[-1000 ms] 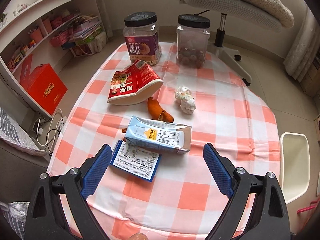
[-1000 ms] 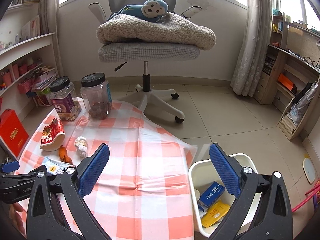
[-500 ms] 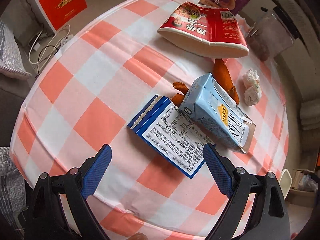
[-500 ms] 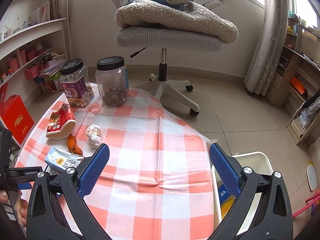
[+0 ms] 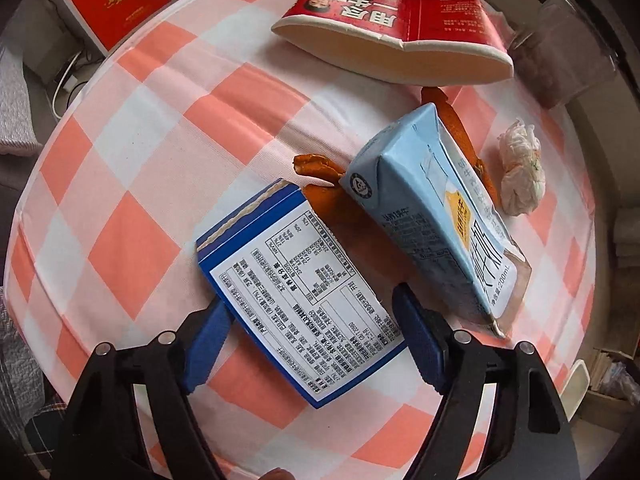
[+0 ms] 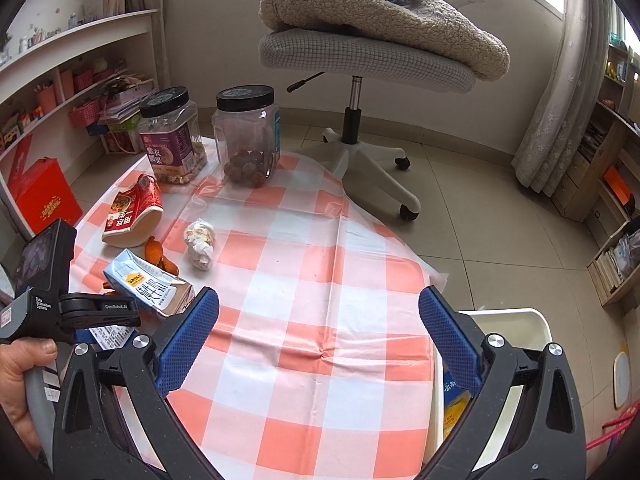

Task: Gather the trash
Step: 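Grasp the light blue milk carton with the right gripper, then carry the milk carton into the bin and open the right gripper while the left lifts the white box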

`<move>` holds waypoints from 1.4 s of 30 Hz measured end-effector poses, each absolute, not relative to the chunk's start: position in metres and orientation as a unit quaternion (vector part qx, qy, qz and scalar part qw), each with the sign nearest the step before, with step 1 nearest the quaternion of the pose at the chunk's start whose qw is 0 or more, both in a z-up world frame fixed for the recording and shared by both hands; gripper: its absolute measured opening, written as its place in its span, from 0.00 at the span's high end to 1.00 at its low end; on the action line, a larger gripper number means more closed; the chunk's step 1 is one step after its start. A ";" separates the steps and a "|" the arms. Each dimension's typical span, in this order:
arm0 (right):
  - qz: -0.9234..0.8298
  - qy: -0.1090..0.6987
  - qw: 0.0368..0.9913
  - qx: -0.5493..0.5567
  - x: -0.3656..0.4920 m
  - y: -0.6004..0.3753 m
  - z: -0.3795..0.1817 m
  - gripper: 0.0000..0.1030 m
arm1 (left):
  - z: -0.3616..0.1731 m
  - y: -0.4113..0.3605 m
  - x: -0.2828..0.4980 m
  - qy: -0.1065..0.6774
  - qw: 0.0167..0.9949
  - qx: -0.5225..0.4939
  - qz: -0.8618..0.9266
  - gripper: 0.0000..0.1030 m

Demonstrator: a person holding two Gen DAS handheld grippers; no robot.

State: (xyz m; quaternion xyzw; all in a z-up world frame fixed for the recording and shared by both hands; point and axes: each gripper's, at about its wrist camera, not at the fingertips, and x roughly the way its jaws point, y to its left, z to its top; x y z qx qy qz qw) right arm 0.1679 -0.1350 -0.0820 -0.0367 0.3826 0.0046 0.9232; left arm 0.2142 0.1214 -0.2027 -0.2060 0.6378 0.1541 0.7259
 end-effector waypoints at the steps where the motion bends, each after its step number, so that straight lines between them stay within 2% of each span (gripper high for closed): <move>1: 0.012 0.381 0.924 -0.040 0.168 -0.131 -0.083 0.07 | -0.200 0.121 0.210 0.639 0.729 -0.199 0.143 0.41; 6: 0.077 0.392 0.913 -0.079 0.174 -0.097 -0.100 0.07 | -0.172 0.139 0.186 0.617 0.762 -0.157 0.119 0.43; 15: 0.215 0.395 0.865 -0.223 0.195 -0.003 -0.138 0.07 | -0.079 0.168 0.160 0.507 0.849 -0.081 0.122 0.43; 24: 0.234 0.421 0.838 -0.256 0.236 0.042 -0.185 0.08 | -0.052 0.196 0.156 0.479 0.864 -0.117 0.109 0.43; 26: 0.241 0.430 0.835 -0.247 0.241 0.043 -0.194 0.20 | -0.054 0.200 0.156 0.482 0.861 -0.120 0.110 0.43; 27: 0.251 0.444 0.829 -0.229 0.245 0.042 -0.197 0.37 | -0.055 0.202 0.156 0.484 0.860 -0.121 0.110 0.43; 28: 0.254 0.455 0.826 -0.213 0.248 0.040 -0.199 0.43 | -0.057 0.204 0.156 0.486 0.859 -0.122 0.109 0.43; 32: 0.246 0.453 0.841 -0.163 0.245 0.030 -0.193 0.53 | -0.063 0.207 0.154 0.491 0.855 -0.119 0.112 0.43; 33: 0.247 0.451 0.845 -0.148 0.244 0.027 -0.189 0.71 | -0.064 0.208 0.154 0.492 0.855 -0.118 0.113 0.43; 42: 0.238 0.437 0.865 -0.057 0.214 0.000 -0.148 0.72 | -0.058 0.205 0.148 0.484 0.861 -0.122 0.103 0.43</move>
